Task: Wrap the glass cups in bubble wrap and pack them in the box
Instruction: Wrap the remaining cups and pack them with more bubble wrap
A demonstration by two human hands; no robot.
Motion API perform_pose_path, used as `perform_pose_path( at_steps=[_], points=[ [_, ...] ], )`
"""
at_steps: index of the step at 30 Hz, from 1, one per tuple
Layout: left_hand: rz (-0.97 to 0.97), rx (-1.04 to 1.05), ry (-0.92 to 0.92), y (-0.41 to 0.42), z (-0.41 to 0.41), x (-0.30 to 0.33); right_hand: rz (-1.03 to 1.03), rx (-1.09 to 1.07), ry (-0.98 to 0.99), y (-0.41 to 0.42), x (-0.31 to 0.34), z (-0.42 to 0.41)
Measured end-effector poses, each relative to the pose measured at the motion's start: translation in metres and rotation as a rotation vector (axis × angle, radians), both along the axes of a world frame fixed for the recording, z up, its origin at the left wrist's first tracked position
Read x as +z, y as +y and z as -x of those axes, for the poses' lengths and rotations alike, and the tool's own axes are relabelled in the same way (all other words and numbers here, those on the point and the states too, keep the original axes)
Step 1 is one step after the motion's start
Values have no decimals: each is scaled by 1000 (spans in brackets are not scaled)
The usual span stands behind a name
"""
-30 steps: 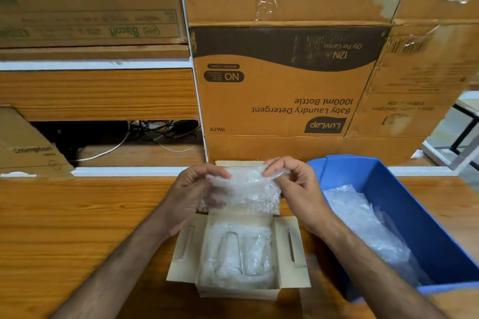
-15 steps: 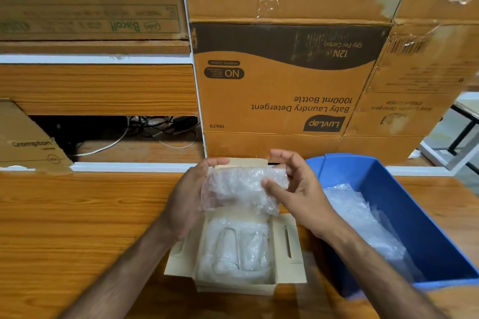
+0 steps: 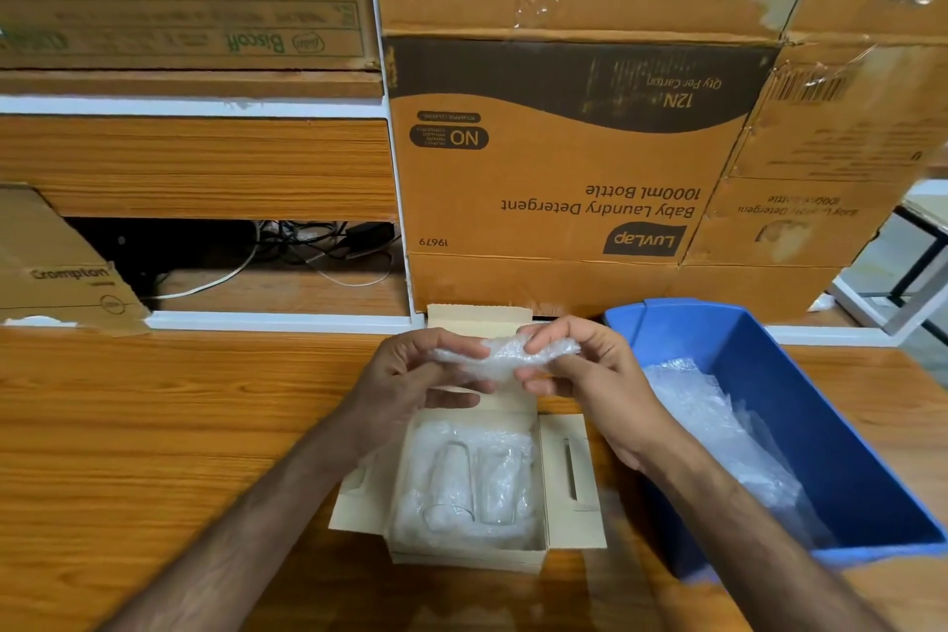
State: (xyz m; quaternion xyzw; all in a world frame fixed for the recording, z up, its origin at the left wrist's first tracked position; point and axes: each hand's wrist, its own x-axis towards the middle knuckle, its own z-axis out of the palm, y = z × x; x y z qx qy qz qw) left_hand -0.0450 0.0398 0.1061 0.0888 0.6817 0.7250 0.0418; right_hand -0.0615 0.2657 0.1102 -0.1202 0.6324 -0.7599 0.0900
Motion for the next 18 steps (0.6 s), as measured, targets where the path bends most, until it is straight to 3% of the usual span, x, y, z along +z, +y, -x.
perform_pose_path(
  at_steps=[4, 7, 9, 12, 16, 18],
  points=[
    [-102, -27, -53, -5, -2, -6, 58, 132, -144, 3, -3, -2],
    [-173, -121, -106, -13, -3, -11, -141, -27, -25, 1, -11, 0],
    [-189, -147, -123, -15, -4, -12, -127, -81, -7, -2, -14, 1],
    [72, -43, -56, -12, -2, -15, -88, -104, -7, -3, -17, 3],
    [508, -76, 30, -12, 3, -29, -126, -125, 30, -13, -17, 4],
    [558, -74, 45, -9, 3, -33, -82, -102, -27, -18, -18, 2]
  ],
)
